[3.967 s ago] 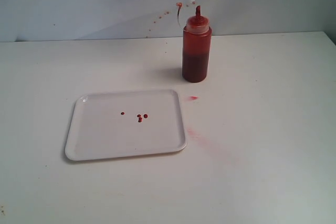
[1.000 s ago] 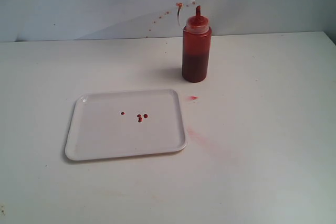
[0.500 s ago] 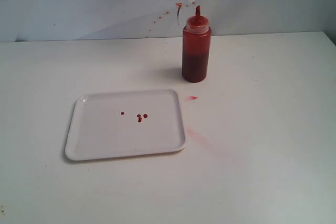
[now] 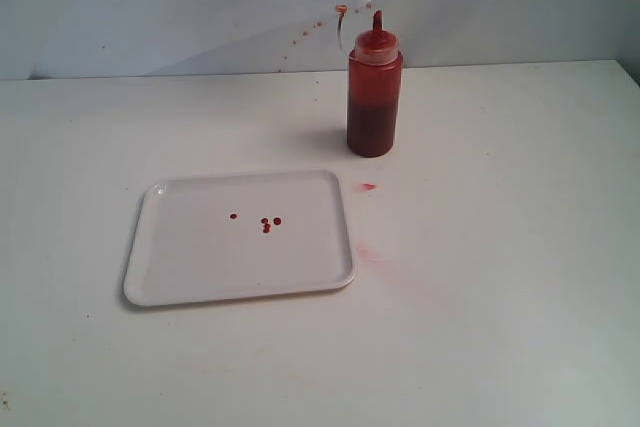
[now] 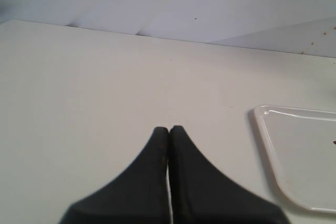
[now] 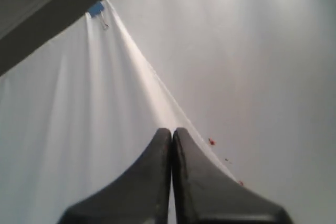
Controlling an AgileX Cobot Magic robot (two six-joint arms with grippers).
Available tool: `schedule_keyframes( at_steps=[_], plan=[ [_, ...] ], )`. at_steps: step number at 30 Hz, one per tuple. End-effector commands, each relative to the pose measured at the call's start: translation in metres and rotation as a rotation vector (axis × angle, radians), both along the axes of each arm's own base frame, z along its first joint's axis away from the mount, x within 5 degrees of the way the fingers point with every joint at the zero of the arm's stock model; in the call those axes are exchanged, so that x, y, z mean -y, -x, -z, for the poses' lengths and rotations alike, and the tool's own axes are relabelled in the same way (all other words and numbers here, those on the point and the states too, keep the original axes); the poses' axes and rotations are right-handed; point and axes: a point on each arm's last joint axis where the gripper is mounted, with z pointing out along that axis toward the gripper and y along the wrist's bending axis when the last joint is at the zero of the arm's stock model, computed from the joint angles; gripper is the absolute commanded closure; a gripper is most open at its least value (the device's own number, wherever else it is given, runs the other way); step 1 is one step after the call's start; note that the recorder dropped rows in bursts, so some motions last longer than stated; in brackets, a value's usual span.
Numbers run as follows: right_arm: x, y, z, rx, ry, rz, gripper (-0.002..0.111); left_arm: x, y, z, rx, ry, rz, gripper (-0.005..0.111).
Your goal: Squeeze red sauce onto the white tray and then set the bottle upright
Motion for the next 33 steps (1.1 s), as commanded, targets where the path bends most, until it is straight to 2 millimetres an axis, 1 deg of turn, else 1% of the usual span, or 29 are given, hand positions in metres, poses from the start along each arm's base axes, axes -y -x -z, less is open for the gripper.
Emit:
schedule_keyframes(
  at_steps=[1,2,3,4,5,6,7,8,10,11,13,14,15,17,19,26,29,33],
  plan=[
    [0.004,-0.011,0.025,0.001,0.139,0.081,0.108,0.0,0.0,0.001,0.006,0.004,0.005,0.107],
    [0.004,-0.013,0.03,0.034,0.195,0.113,0.108,0.0,0.0,0.001,0.006,0.004,0.005,0.107],
    [0.006,-0.015,0.034,0.069,0.203,0.136,0.108,0.0,0.0,0.001,0.006,0.004,0.005,0.107],
    [0.009,-0.018,0.044,0.073,0.27,0.203,0.108,0.0,0.0,0.001,0.006,0.004,0.005,0.107],
    [0.013,-0.02,0.051,0.063,0.264,0.239,0.108,0.0,0.0,0.001,0.006,0.004,0.005,0.107],
    [0.022,-0.026,0.077,-0.048,0.271,0.327,0.108,0.0,0.0,0.001,0.006,0.004,0.005,0.107],
    [0.025,-0.027,0.087,-0.109,0.267,0.354,0.108,0.0,0.0,0.001,0.006,0.004,0.005,0.107],
    [0.031,-0.03,0.111,-0.245,0.296,0.4,0.108,0.0,0.0,0.001,0.006,0.004,0.005,0.107],
    [0.032,-0.03,0.128,-0.322,0.411,0.437,0.108,0.0,0.0,0.001,0.006,0.004,0.005,0.107],
    [0.032,-0.03,0.131,-0.328,0.436,0.444,0.108,0.0,0.0,0.001,0.006,0.004,0.005,0.107],
    [0.032,-0.031,0.146,-0.387,0.474,0.44,0.108,0.0,0.0,0.001,0.006,0.004,0.005,0.107],
    [0.032,-0.031,0.15,-0.401,0.474,0.436,0.108,0.0,0.0,0.001,0.006,0.004,0.005,0.107],
    [0.032,-0.031,0.15,-0.4,0.47,0.435,0.108,0.0,0.0,0.001,0.006,0.004,0.005,0.107],
    [0.033,-0.032,0.16,-0.513,0.485,0.413,0.108,0.0,0.0,0.001,0.006,0.004,0.005,0.107],
    [0.033,-0.031,0.166,-0.577,0.497,0.401,0.108,0.0,0.0,0.001,0.006,0.004,0.005,0.107],
    [0.034,-0.028,0.18,-0.736,0.497,0.364,0.108,0.0,0.0,0.001,0.006,0.006,0.004,0.107],
    [0.031,-0.026,0.181,-0.722,0.477,0.335,0.108,0.0,0.0,0.001,0.006,0.006,0.004,0.107],
    [0.026,-0.026,0.182,-0.707,0.5,0.247,0.108,0.0,0.0,0.001,0.006,0.006,0.004,0.107]
  ],
)
